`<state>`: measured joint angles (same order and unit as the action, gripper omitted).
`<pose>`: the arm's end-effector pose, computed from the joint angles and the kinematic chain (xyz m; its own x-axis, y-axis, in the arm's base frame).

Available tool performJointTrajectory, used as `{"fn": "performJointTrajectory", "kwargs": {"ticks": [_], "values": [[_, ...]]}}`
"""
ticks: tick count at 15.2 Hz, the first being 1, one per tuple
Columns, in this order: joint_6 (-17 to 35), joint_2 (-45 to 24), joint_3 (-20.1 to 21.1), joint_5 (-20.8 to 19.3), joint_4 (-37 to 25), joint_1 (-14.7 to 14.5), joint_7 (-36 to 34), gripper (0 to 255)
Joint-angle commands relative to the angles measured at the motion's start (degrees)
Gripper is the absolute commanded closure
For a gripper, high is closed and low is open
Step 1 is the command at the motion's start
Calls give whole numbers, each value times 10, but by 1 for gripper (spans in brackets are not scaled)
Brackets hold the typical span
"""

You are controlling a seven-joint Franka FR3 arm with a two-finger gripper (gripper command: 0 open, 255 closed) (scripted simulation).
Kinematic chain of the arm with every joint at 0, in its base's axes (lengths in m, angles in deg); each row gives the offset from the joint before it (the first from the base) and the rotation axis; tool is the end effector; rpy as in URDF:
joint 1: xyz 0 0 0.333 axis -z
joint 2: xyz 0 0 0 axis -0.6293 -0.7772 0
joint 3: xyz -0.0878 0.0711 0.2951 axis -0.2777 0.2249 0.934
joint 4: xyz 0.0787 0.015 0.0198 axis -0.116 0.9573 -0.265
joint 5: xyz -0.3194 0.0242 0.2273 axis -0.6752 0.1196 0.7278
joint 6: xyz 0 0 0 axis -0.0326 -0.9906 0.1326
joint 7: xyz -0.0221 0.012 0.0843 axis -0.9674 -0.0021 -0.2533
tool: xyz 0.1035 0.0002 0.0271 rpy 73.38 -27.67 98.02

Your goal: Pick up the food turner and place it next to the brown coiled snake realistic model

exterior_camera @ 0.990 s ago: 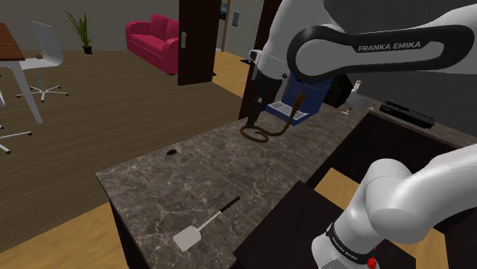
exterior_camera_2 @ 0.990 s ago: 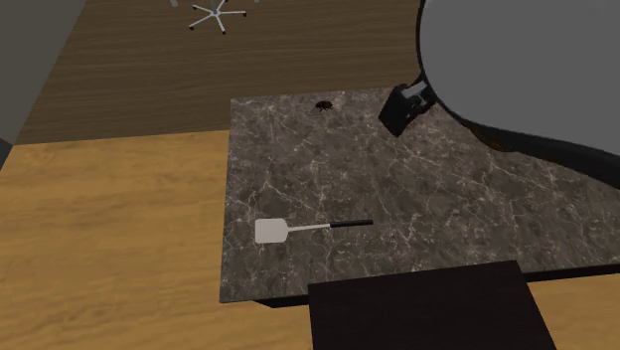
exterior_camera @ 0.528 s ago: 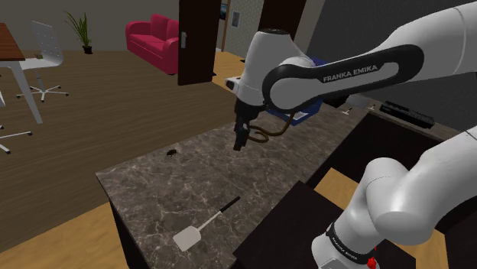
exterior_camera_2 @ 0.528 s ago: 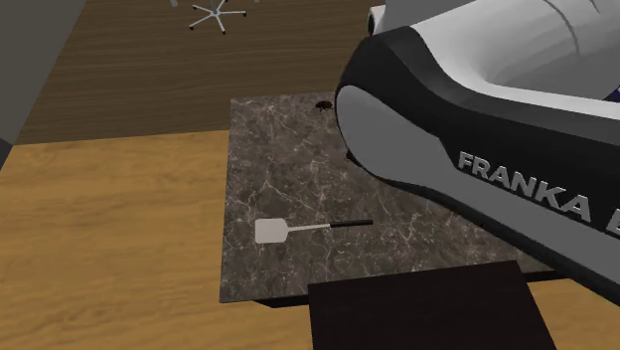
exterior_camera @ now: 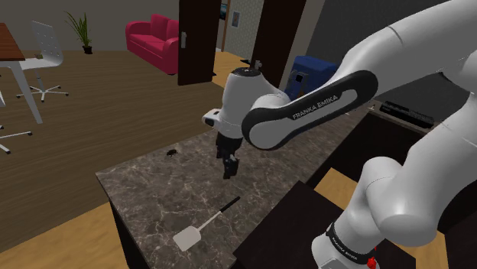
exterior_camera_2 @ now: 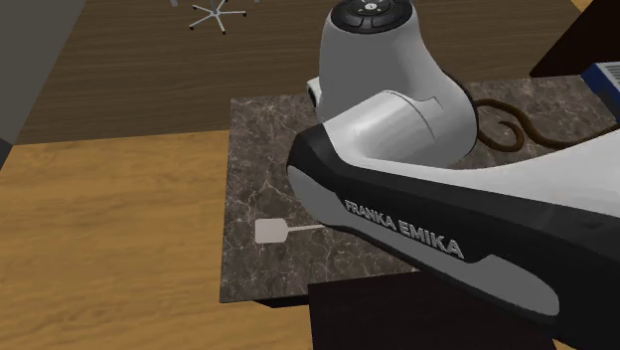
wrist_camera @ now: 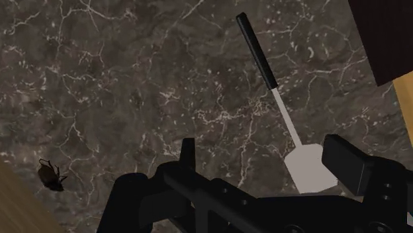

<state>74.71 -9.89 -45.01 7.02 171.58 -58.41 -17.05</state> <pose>0.4144 0.1685 0.3493 0.4718 0.8817 -0.0018 0.8788 -0.4701 0.0815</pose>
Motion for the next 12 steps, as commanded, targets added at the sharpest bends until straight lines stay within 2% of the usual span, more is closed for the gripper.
{"fn": "performJointTrajectory", "kwargs": {"ticks": [1, 9, 12], "values": [[29, -30, 5, -2, 7, -11, 30, 0], [134, -156, 30, -29, 23, -42, 128, 0], [160, -186, 33, -43, 25, -46, 138, 0]]}}
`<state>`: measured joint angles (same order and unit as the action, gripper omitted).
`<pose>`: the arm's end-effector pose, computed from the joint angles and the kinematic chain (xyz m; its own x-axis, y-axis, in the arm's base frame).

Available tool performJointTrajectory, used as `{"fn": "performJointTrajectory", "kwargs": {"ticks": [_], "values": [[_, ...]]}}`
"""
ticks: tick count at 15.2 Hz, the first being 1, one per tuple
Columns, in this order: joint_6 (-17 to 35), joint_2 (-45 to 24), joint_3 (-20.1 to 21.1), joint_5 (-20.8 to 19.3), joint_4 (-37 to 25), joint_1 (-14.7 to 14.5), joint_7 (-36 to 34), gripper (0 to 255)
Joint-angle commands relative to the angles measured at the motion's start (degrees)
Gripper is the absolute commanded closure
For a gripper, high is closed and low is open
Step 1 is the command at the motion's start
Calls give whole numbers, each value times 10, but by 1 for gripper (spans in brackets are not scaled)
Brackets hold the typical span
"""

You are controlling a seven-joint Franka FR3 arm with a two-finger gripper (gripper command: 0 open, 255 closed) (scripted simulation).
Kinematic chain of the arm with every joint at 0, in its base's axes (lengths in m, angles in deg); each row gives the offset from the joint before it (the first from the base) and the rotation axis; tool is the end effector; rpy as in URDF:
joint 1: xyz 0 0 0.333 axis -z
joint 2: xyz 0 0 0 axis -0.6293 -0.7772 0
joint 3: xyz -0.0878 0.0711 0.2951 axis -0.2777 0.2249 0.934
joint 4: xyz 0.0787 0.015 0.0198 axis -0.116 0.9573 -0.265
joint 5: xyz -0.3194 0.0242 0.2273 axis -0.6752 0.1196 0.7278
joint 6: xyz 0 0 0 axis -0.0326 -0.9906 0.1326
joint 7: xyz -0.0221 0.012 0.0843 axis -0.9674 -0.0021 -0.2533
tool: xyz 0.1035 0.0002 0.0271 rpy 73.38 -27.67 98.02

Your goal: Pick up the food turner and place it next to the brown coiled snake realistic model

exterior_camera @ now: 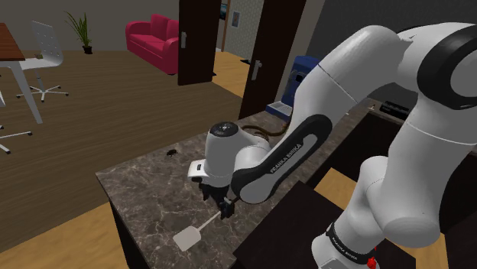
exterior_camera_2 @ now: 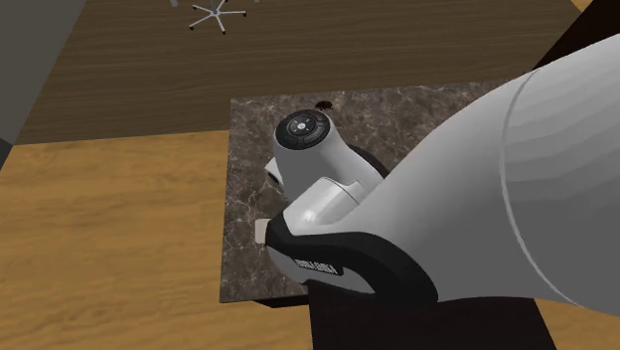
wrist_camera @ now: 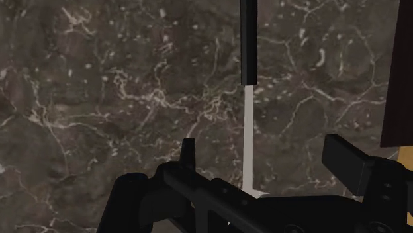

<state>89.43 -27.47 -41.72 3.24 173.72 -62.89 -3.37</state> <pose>0.3836 0.2273 0.2200 0.0441 0.9969 -0.0657 0.9990 -0.0440 0.0031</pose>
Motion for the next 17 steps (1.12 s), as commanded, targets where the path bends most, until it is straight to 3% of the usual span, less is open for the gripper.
{"fn": "performJointTrajectory", "kwargs": {"ticks": [1, 6, 14, 15, 17], "values": [[21, -19, -1, -10, 3, -2, -2, 0], [65, -68, -12, -35, 0, -6, -20, 0], [65, -68, -13, -35, 0, -6, -20, 0], [65, -68, -13, -35, 0, -6, -20, 255], [65, -68, -13, -35, 0, -6, -20, 255]]}}
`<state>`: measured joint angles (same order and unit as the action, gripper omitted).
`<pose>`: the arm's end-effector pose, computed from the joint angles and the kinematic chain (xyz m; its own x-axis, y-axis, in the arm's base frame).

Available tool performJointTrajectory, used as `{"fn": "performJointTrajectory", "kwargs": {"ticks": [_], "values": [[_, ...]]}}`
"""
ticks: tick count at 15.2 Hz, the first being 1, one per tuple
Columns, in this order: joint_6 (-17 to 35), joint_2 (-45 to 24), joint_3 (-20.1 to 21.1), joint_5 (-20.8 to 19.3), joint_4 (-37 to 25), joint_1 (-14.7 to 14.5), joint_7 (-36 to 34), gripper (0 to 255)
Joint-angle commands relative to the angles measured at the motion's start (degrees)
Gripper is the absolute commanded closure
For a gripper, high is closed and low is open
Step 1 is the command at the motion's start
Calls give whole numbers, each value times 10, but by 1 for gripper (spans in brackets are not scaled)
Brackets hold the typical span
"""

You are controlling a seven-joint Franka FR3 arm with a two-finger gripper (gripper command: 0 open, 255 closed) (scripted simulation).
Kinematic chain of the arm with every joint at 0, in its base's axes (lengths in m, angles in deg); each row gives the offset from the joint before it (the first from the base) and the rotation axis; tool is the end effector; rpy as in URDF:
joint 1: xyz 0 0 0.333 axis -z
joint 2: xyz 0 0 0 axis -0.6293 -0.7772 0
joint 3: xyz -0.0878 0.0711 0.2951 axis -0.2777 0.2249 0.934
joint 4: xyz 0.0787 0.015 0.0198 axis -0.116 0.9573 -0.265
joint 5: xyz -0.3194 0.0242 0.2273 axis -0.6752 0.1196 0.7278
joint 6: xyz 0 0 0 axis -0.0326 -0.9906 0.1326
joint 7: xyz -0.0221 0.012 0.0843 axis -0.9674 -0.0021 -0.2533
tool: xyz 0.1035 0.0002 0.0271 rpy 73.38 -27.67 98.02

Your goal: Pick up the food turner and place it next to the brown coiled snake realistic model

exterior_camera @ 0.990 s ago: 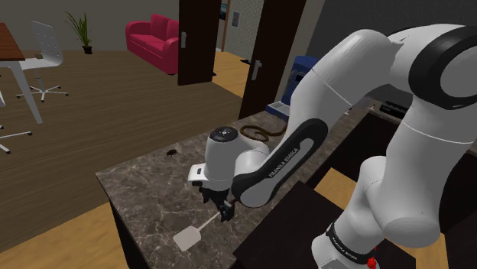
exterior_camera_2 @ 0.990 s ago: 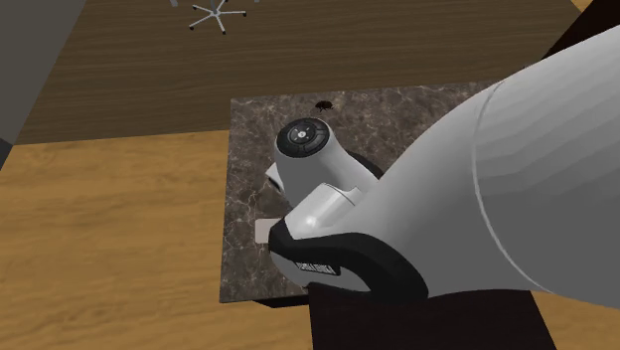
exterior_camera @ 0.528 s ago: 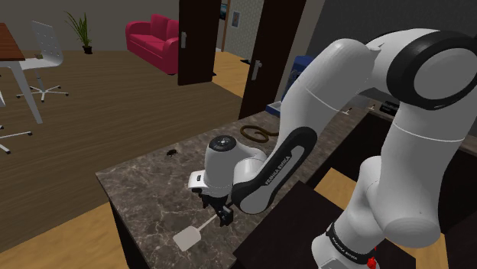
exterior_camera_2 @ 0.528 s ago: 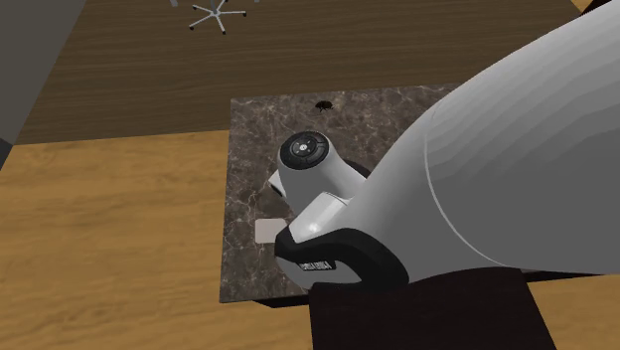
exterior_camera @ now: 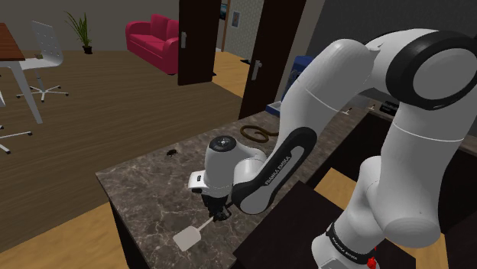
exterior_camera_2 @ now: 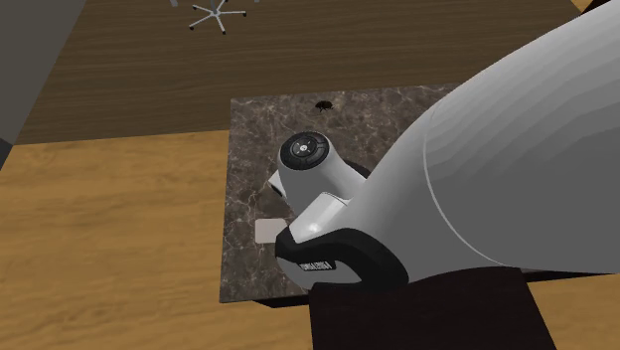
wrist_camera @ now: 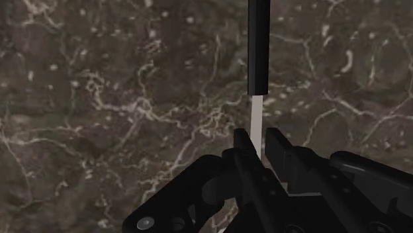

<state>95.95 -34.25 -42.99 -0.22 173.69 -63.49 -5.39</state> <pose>0.3803 0.2260 0.1771 0.0291 0.9974 -0.0662 0.9996 -0.0291 0.0004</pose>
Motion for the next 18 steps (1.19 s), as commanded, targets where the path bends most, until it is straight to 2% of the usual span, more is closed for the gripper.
{"fn": "performJointTrajectory", "kwargs": {"ticks": [1, 7, 18], "values": [[0, 0, 0, 0, 0, 0, 0, 255], [0, 0, 0, 0, 0, 0, 0, 255], [-88, 96, 18, 46, 7, 9, 38, 255]]}}
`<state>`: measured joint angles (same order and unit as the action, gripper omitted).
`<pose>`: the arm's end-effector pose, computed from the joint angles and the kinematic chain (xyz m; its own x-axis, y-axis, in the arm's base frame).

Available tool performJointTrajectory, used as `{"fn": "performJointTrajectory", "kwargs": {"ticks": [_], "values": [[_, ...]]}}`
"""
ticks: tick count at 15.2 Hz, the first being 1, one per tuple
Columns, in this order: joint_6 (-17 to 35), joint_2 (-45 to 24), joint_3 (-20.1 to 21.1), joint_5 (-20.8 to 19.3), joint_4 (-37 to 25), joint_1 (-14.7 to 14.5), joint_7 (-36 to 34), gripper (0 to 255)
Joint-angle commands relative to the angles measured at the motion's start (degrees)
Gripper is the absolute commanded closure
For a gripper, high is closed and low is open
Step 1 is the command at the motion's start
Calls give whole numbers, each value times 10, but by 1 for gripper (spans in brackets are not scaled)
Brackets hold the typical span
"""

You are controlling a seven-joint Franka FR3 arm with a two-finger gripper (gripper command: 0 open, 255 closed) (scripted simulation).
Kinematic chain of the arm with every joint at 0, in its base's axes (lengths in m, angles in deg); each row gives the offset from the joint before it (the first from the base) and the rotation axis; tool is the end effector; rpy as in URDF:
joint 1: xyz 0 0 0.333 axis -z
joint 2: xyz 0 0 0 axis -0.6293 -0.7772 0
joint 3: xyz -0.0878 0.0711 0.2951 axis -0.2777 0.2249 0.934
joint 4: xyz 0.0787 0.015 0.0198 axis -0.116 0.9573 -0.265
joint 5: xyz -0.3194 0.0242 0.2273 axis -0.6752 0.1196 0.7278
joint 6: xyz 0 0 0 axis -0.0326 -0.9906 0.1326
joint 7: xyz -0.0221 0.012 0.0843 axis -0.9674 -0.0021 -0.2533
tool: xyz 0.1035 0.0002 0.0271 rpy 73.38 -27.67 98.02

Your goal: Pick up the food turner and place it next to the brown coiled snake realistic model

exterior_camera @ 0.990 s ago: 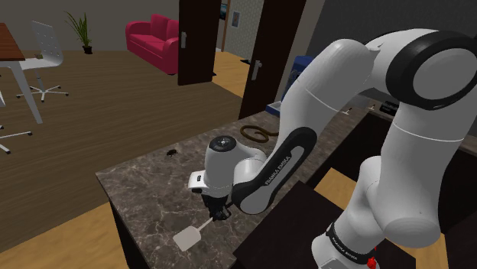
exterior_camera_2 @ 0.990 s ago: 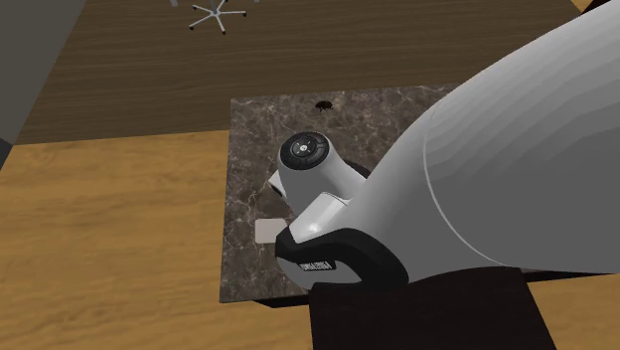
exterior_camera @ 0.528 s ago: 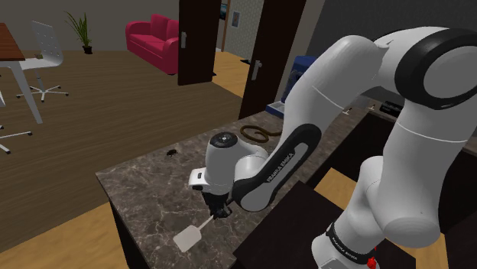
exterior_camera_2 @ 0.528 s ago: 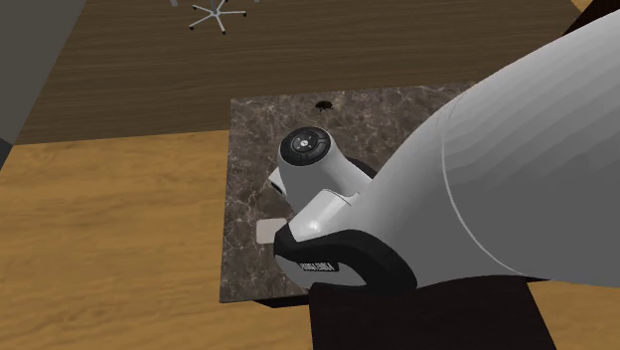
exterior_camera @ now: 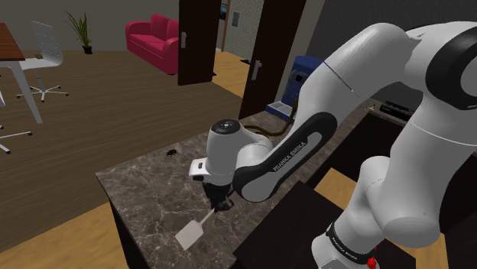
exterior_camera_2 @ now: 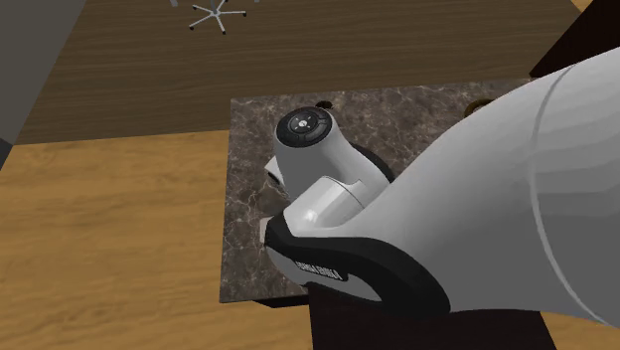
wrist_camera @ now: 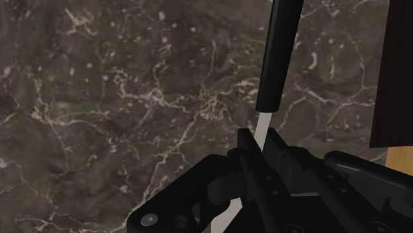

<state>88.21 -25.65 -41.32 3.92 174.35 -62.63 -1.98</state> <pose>0.3806 0.2257 0.2287 0.0290 0.9974 -0.0661 0.9996 -0.0290 0.0011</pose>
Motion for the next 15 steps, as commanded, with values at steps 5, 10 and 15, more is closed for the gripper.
{"fn": "performJointTrajectory", "kwargs": {"ticks": [5, 10, 15], "values": [[-53, 50, 4, 21, -3, -1, 17, 255], [-96, 87, 4, 33, -10, -2, 27, 255], [-139, 120, 4, 43, -21, -4, 36, 255]]}}
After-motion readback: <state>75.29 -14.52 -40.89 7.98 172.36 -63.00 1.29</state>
